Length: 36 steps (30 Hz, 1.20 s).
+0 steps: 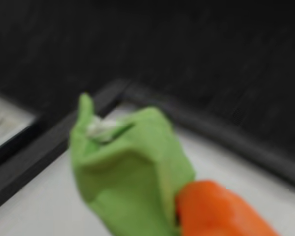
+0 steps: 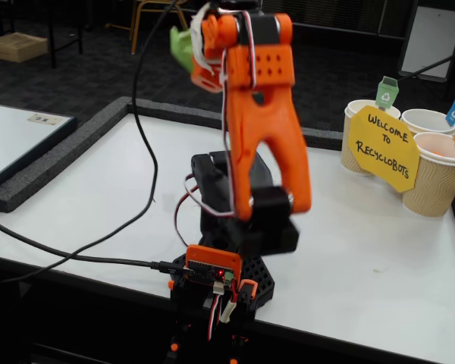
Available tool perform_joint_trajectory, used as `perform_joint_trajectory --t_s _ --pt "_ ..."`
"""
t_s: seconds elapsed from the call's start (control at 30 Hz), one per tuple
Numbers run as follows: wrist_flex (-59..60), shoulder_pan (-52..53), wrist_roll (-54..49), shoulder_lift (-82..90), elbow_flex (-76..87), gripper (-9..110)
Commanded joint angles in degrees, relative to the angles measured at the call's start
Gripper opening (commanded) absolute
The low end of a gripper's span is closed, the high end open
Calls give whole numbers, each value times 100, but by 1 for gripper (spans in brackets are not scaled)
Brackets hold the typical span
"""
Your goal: Sort rubbish by color.
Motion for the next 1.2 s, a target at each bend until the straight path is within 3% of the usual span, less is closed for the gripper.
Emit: perform_joint_trajectory --t_s 0.0,0.27,0.8,1.17 --pt "-501 817 -563 352 0 0" --pt "-1301 2435 -1248 659 431 0" --pt "-2584 5511 -1354 650 1731 0" --pt "-3454 5801 -1362 650 2479 0"
